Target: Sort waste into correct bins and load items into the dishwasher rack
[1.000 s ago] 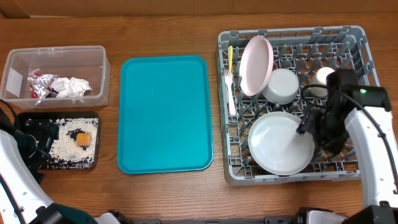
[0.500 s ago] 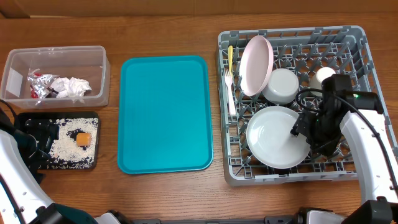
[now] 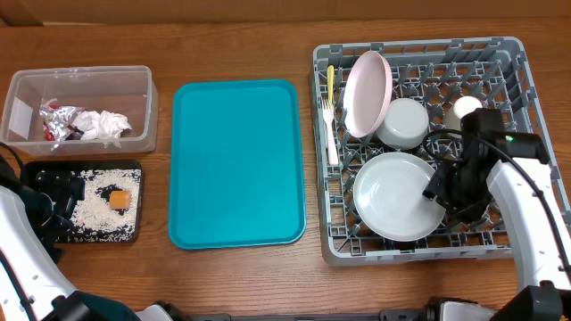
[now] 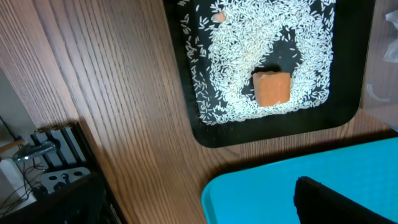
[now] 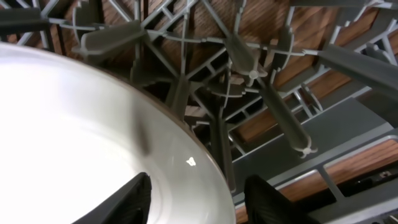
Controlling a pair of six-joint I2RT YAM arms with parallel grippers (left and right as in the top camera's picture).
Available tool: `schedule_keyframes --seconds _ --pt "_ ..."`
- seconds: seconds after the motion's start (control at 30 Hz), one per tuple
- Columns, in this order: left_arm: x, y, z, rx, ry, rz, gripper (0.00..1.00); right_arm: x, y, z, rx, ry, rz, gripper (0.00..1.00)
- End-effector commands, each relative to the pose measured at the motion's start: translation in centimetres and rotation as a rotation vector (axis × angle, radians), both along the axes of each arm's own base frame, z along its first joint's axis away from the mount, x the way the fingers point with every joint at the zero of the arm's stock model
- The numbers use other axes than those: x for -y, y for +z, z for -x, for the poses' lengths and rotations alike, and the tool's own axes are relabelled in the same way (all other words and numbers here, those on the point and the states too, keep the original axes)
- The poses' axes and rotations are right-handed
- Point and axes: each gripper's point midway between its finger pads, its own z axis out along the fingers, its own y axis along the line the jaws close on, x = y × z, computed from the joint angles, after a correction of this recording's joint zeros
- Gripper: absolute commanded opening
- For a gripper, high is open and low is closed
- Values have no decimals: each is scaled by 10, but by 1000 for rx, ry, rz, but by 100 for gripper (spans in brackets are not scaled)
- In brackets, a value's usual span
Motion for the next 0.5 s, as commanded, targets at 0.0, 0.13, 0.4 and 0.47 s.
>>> schedule_keyframes --seconds 0.0,0.13,0.4,0.47 --pt "0 2 2 1 8 -14 100 0 -8 3 -7 -7 -2 48" --pt "0 2 2 1 8 -14 100 -2 -18 2 3 -9 -14 36" --pt "0 2 2 1 8 -14 100 -2 -14 -8 41 -18 -15 4" --pt "0 2 2 1 8 -14 100 -1 -7 -13 55 -18 -10 4"
